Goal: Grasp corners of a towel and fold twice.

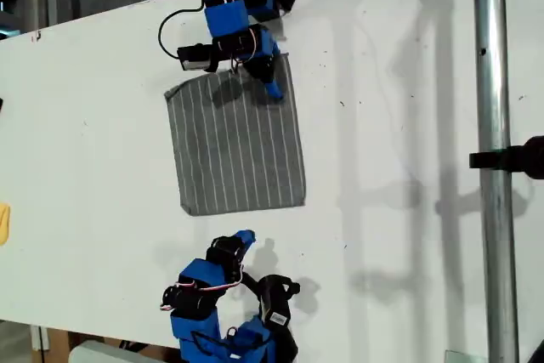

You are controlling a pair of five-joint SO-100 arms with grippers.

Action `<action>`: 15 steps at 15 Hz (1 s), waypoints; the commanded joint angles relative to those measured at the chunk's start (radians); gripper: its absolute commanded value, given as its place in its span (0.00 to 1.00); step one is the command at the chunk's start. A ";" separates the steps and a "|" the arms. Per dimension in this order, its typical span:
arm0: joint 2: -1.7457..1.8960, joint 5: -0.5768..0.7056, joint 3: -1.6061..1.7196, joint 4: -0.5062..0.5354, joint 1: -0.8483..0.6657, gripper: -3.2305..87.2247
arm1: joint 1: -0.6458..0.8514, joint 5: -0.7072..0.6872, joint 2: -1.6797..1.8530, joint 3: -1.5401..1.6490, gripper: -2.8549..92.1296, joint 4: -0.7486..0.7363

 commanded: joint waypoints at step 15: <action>0.006 -0.038 -0.034 0.023 0.018 0.03 | -0.091 -0.063 0.127 0.055 0.03 -0.249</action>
